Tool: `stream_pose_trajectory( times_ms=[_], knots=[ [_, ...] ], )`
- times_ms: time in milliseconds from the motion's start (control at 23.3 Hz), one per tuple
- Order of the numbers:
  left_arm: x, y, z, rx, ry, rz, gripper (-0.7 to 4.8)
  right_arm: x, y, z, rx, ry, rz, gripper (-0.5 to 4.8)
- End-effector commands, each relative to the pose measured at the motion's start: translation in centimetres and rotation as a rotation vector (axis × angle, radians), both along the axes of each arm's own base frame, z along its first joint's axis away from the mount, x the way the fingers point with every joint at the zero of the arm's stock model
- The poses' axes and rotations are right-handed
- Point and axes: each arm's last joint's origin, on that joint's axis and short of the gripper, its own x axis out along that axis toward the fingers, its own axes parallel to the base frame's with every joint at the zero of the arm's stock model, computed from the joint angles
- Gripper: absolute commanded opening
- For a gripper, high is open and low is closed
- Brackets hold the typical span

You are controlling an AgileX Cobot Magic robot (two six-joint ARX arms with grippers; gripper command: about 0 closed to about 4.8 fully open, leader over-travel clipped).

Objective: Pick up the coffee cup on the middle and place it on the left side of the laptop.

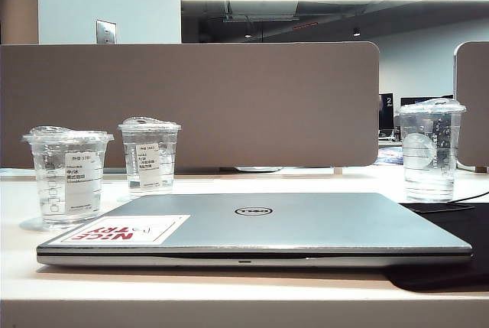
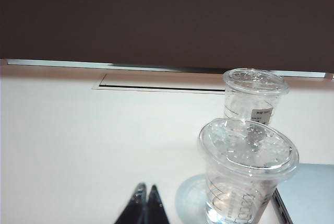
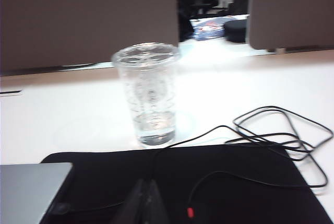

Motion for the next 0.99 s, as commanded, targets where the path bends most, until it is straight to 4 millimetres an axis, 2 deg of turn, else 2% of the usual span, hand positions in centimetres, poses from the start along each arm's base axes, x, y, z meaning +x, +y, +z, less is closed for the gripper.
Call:
stream_pose_trajectory(
  times_ms=[43,989],
  knots=[
    [-0.03,-0.01,0.23,-0.002,-0.015,-0.004,-0.05,0.01,-0.01,0.11,-0.001,-0.021,-0.021,-0.05],
    [-0.03,-0.01,0.23,-0.002,-0.015,-0.004,-0.05,0.02,0.43,0.42,-0.029,-0.052,0.024,-0.05]
  ],
)
